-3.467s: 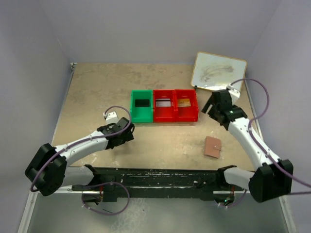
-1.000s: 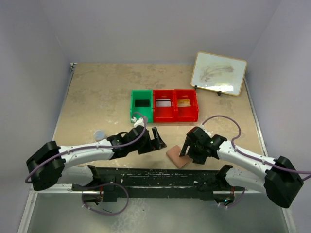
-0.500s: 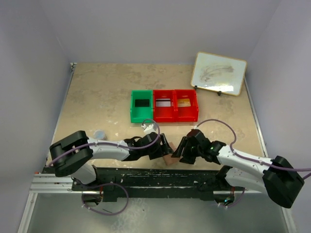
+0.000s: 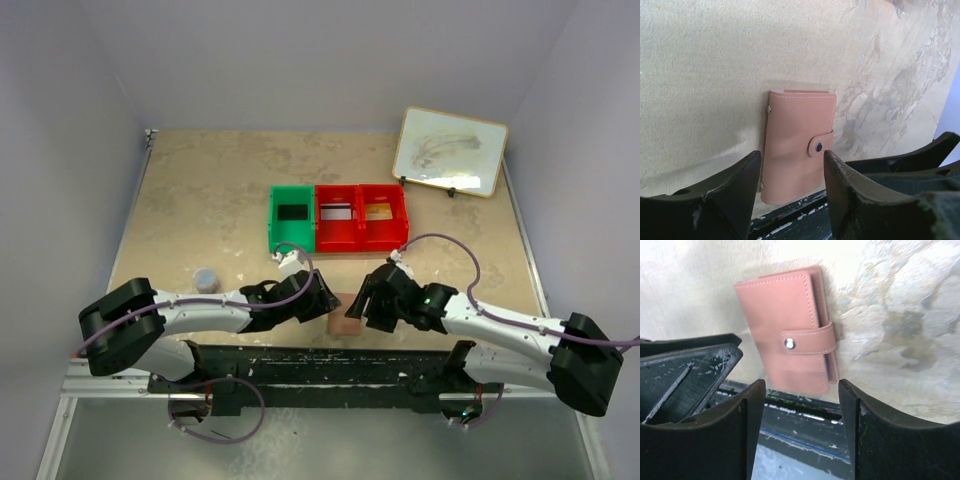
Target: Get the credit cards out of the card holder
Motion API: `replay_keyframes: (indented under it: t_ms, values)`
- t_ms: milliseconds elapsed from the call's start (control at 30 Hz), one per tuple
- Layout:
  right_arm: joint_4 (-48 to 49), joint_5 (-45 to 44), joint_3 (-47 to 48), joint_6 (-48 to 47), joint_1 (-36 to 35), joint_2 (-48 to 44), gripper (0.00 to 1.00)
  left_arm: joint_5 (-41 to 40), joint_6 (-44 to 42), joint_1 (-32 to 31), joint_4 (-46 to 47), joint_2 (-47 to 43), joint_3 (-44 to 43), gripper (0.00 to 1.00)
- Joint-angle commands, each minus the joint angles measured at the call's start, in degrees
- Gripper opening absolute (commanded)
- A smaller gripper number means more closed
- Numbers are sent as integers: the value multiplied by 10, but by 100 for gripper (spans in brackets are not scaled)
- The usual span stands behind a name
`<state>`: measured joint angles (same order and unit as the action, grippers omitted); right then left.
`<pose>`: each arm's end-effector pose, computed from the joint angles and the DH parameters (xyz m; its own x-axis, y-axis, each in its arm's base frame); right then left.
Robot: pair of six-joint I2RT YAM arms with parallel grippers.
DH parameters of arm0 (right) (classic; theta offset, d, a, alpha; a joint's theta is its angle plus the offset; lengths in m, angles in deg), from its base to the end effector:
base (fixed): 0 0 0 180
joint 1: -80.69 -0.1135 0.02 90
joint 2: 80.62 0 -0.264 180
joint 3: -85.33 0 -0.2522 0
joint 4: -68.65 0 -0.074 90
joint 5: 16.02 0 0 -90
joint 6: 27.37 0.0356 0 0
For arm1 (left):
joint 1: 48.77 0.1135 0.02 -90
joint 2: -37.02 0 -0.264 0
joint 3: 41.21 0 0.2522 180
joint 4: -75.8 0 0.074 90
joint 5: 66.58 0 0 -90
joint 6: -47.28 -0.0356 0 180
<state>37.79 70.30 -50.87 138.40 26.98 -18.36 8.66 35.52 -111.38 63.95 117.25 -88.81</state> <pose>0.1248 0.1661 0.1842 -0.8660 0.4550 -0.2074 0.2434 0.7460 0.6199 0.1299 -0.2311 0.1617 -0.8244 -0.4667 -0.3202 -0.1576 0.7326 -0.6621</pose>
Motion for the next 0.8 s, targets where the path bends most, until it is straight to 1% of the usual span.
replay_keyframes:
  t_ms: [0,67,167,233,400,467,567,633,700,767]
  values:
    - [-74,-67,28,-59,-1,-6,62,7,-19,1,10,3,-9,49]
    - [-86,-87,48,-63,-1,17,61,10,-22,1,7,7,-13,47]
    - [-86,-83,62,-80,-1,49,58,13,-24,1,5,11,-16,46]
    - [-80,-79,71,-88,-1,64,58,12,-22,1,1,16,-17,43]
    - [-76,-90,102,-102,-2,71,58,10,-26,1,-13,21,-23,42]
    - [-75,-94,112,-110,-2,71,59,16,-30,2,-8,28,-27,41]
    - [-56,-78,117,-142,-1,84,61,33,-35,2,-1,45,-33,41]
    - [-66,-80,123,-146,-2,101,59,53,-50,2,6,62,-44,41]
    - [-80,-84,129,-145,-1,118,57,47,-49,1,-18,77,-60,37]
    - [-81,-79,133,-149,-1,132,50,44,-41,1,-23,77,-59,29]
